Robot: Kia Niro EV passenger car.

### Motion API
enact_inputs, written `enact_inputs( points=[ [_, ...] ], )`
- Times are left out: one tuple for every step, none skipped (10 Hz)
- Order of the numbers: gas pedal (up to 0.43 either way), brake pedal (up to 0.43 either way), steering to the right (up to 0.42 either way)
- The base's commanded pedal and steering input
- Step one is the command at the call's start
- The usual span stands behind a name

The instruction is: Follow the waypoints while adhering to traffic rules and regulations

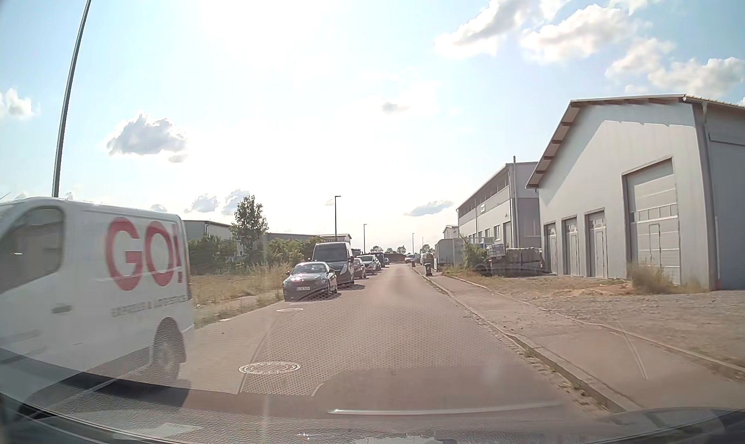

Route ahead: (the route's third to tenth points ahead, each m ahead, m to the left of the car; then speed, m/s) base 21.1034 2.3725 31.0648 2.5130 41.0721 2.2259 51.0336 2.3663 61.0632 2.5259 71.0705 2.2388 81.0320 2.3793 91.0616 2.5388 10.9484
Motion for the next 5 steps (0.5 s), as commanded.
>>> enact_inputs(
  points=[
    [0.118, 0.012, 0.0],
    [0.118, 0.012, 0.0],
    [0.118, 0.012, 0.001],
    [0.118, 0.012, 0.0],
    [0.118, 0.012, 0.0]
  ],
)
